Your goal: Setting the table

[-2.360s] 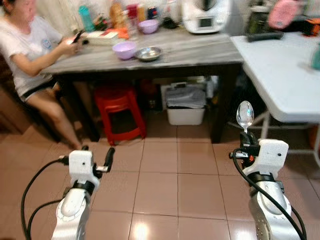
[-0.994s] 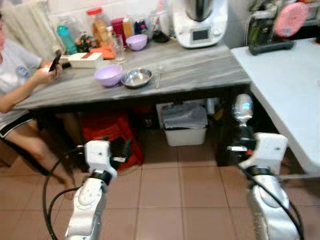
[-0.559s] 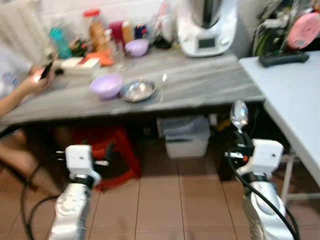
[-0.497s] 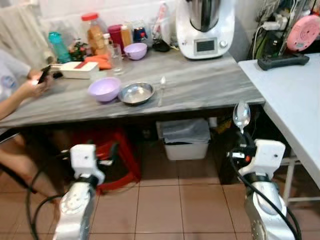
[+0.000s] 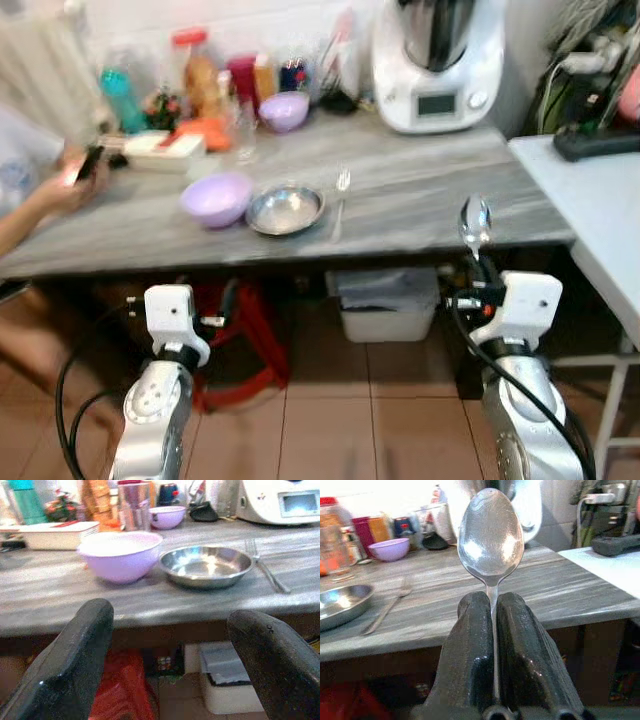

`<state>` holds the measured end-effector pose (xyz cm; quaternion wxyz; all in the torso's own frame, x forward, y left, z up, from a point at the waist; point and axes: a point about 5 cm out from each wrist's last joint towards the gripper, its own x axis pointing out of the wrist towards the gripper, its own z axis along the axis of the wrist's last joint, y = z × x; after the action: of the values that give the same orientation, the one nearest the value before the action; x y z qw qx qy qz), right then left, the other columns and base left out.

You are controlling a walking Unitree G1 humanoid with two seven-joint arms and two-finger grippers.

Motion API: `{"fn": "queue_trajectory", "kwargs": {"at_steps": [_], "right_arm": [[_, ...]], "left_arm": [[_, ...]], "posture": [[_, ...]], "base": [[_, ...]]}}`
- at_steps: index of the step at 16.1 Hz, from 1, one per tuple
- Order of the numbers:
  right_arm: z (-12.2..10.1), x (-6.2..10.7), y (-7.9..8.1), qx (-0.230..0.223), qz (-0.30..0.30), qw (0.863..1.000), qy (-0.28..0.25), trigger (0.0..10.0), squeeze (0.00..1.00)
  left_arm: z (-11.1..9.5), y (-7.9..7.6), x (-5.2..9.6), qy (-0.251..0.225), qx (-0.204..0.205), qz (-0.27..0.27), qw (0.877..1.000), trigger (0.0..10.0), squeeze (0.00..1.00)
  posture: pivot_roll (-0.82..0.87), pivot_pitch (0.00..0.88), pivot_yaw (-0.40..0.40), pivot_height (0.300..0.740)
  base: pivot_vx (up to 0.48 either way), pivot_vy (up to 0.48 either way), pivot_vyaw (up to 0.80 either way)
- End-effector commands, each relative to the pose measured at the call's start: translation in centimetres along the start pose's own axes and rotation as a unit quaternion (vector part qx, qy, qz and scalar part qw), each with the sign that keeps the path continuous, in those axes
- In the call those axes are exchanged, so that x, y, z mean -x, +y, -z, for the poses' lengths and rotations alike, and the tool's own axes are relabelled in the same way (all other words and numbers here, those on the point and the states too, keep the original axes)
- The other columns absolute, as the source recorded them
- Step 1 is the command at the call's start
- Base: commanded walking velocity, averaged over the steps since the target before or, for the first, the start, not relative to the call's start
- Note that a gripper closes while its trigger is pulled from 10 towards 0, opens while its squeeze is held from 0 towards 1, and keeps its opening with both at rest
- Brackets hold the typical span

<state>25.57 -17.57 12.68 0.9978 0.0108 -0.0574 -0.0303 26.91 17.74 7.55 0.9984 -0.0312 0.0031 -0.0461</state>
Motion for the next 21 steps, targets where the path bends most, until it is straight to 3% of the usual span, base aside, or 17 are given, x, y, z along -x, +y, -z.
{"fn": "queue_trajectory", "kwargs": {"at_steps": [1,11,15,19,21], "right_arm": [[-0.4,-0.1,-0.2,0.003,0.004,1.0,-0.008,10.0,0.0],[-0.4,-0.3,-0.2,0.002,0.01,1.0,-0.007,10.0,0.0],[-0.3,-0.5,0.0,-0.002,0.016,1.0,-0.005,10.0,0.0],[0.0,-0.7,-0.5,-0.005,0.03,1.0,0.008,10.0,0.0],[0.3,-1.2,-1.4,-0.016,0.048,0.998,0.025,10.0,0.0]], "left_arm": [[-0.1,-0.4,-0.2,0.0,0.002,0.005,1.0,10.0,0.0],[0.0,-1.2,-0.5,0.005,0.008,0.021,1.0,10.0,0.0],[0.4,-1.7,-0.3,0.014,0.009,0.045,0.999,10.0,0.0],[0.6,-2.3,0.7,0.019,0.014,0.099,0.995,10.0,0.0],[0.7,-3.2,1.8,0.026,0.01,0.177,0.984,10.0,0.0]], "posture": [[-0.16,0.0,0.118,0.74],[-0.16,0.0,0.123,0.74],[-0.15,0.0,0.119,0.74],[-0.14,0.0,0.112,0.74],[-0.13,0.008,0.108,0.74]], "base": [[0.349,0.0,0.0],[0.341,0.0,0.24],[0.0,0.0,0.0],[0.0,0.0,0.0],[0.0,0.0,0.0]]}}
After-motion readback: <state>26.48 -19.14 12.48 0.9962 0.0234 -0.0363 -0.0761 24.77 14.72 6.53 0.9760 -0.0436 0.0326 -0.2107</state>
